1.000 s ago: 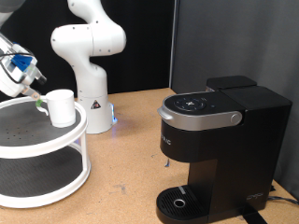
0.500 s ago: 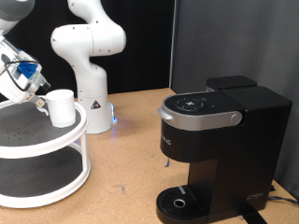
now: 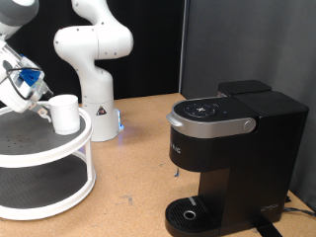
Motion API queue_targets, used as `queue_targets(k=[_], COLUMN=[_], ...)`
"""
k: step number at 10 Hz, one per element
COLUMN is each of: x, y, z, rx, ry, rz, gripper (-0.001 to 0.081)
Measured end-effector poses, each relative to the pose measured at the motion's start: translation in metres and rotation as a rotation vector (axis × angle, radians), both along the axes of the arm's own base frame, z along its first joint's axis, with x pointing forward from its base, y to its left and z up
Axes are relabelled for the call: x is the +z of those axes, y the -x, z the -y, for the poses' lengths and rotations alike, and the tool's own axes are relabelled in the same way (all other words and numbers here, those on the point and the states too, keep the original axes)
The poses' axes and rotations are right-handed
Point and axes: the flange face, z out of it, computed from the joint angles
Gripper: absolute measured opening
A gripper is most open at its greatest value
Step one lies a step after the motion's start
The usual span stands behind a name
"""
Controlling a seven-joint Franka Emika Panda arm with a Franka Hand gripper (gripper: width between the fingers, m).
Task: Make a cup of coffee with the keurig machine
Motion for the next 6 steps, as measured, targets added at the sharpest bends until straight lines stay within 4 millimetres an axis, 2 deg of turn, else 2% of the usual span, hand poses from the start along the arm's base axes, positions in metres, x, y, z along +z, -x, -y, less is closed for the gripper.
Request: queue_targets(k=[4, 5, 6], x=[-0.0062, -0.0067, -0.0073], y=[0.0031, 0.0035, 0.0036], z=[0.0020, 0.0024, 0.0025], rx=[-0.020, -0.023, -0.024], ry=[0.001, -0.002, -0.005], rz=[0.007, 0.008, 0.008], gripper=[0.0805, 0.0696, 0.0696])
